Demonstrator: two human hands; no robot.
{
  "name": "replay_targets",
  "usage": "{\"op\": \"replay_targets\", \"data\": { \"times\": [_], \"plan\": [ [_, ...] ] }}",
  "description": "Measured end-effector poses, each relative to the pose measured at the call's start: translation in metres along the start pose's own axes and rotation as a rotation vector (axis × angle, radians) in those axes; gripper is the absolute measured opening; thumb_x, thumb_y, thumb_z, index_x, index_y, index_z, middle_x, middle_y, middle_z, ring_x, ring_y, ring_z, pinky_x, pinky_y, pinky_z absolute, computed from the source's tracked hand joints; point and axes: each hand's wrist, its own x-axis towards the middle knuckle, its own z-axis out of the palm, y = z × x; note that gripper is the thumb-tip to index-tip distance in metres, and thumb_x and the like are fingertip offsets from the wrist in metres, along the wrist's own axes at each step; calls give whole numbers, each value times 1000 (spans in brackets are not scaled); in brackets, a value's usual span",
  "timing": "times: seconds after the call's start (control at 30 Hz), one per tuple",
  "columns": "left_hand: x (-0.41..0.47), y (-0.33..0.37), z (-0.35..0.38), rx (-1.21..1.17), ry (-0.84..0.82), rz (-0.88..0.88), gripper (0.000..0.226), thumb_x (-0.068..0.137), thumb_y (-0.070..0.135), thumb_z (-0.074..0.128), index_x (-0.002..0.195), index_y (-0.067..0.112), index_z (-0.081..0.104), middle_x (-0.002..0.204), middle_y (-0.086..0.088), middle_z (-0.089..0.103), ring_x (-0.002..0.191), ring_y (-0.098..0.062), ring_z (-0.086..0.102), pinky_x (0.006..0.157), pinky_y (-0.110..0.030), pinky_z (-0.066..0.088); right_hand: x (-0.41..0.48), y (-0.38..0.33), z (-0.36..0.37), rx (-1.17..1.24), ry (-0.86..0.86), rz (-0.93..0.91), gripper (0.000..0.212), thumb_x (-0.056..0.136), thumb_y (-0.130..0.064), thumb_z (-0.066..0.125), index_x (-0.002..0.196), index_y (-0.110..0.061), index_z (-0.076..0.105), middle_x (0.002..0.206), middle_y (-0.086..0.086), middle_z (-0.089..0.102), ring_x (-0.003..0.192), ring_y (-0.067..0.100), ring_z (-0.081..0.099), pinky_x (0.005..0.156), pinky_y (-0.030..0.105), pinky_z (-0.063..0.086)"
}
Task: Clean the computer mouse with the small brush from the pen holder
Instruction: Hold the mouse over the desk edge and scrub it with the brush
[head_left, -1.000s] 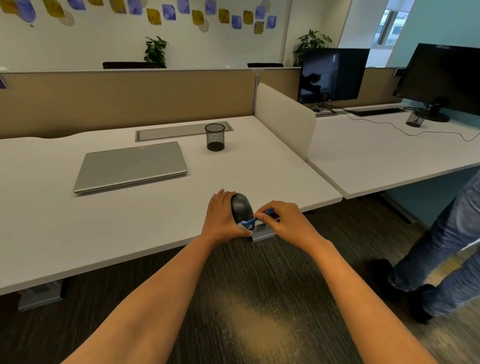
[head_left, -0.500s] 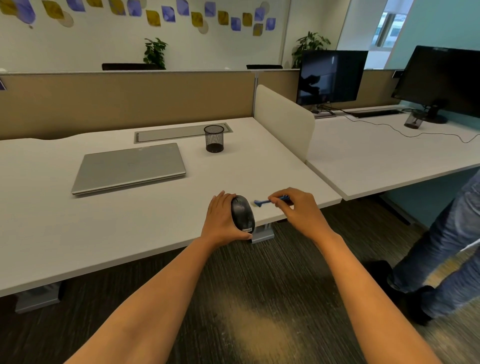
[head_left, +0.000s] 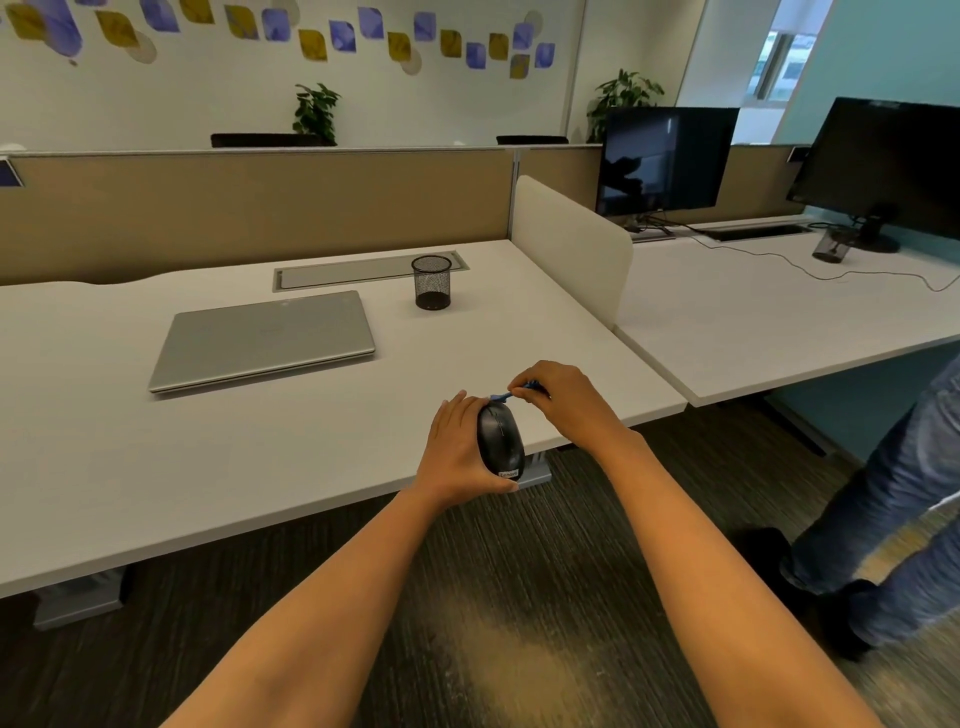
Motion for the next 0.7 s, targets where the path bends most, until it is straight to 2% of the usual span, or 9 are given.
{"op": "replay_targets", "data": {
  "times": [0.13,0.23,0.37,0.47,0.57,0.63,0.7],
  "plan": [
    [4,-7,-7,-37,43,-59,107,47,58,72,137,19,29,145,-4,32,140,-25,18,116,-38,8,-11,-5,-4,-20,-20,-57,22,92,-18,54,108,-9,65,109,9,65,99,20,60,87,28,47],
    [9,-12,-13,-21,52,-72,108,46,60,71,137,17,30,144,-5,33,138,-27,22,117,-42,13,-25,-6,-4,-38,-20,-97,22,92,-18,54,108,-9,66,107,8,65,95,19,59,82,24,45],
    [12,-20,-16,-15,76,-87,104,47,61,72,134,18,33,137,-7,39,127,-29,35,109,-49,29,-42,-7,-2,-77,-41,-131,23,92,-18,53,109,-8,65,109,8,65,97,19,60,83,24,45],
    [12,-23,-17,4,89,-87,105,46,63,72,133,18,34,137,-7,40,126,-29,36,108,-49,30,-53,-4,2,-117,-87,-139,24,93,-20,51,111,-11,64,111,6,63,100,16,59,84,19,41],
    [12,-21,-20,7,102,-86,107,45,62,73,133,18,34,138,-6,39,127,-27,35,110,-47,28,-63,4,7,-152,-162,-122,24,94,-23,50,112,-15,64,113,2,62,101,12,57,88,21,43],
    [14,-20,-21,10,99,-75,107,45,61,74,134,18,33,138,-6,38,128,-28,34,110,-48,28,-65,6,5,-95,-118,-104,22,93,-23,51,110,-17,64,110,1,64,97,7,56,86,19,45],
    [15,-19,-21,24,93,-64,105,46,61,74,134,18,33,137,-6,39,128,-29,34,109,-48,28,-62,4,0,47,5,-84,20,91,-22,54,107,-16,65,106,2,65,94,7,57,82,13,44]
  ]
}}
